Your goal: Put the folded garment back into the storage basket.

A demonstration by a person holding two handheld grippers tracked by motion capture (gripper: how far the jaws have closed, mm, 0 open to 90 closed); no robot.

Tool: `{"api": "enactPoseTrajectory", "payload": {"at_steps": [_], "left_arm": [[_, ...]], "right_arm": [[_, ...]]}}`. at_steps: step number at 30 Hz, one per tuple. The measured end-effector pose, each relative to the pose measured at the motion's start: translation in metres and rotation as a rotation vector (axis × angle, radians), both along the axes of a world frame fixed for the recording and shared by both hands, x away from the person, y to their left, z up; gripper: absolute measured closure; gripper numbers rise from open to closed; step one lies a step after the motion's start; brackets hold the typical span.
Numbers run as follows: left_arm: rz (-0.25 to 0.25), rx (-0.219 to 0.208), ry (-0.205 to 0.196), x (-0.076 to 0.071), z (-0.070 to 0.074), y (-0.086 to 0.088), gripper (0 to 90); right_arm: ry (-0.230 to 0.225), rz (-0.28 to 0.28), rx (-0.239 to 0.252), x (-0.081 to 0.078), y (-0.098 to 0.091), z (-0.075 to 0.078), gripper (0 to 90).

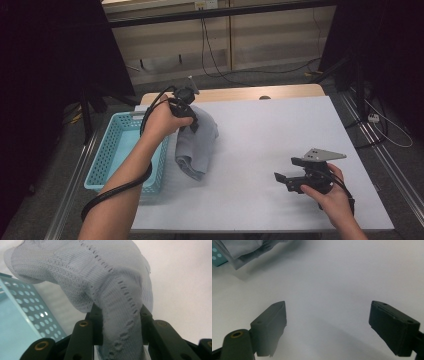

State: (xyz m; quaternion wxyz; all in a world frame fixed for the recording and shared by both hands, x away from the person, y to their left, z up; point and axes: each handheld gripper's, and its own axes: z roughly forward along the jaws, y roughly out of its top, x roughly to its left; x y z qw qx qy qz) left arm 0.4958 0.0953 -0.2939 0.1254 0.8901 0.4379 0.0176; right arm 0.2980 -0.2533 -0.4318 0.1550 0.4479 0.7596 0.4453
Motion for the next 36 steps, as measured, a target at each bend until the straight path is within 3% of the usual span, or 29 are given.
{"api": "enactPoseTrajectory", "payload": {"at_steps": [15,20,36], "left_arm": [[0.008,0.027,-0.034,0.008,0.031,0.014,67.6],[0.012,0.015,-0.033,0.010,0.040,0.019,67.6],[0.034,0.021,-0.046,0.013,0.058,0.037,67.6]], "right_arm": [[0.001,-0.001,0.000,0.000,0.000,0.000,14.8],[0.000,0.000,-0.001,0.000,0.000,0.000,14.8],[0.001,0.000,0.002,0.000,0.000,0.001,14.8]]}}
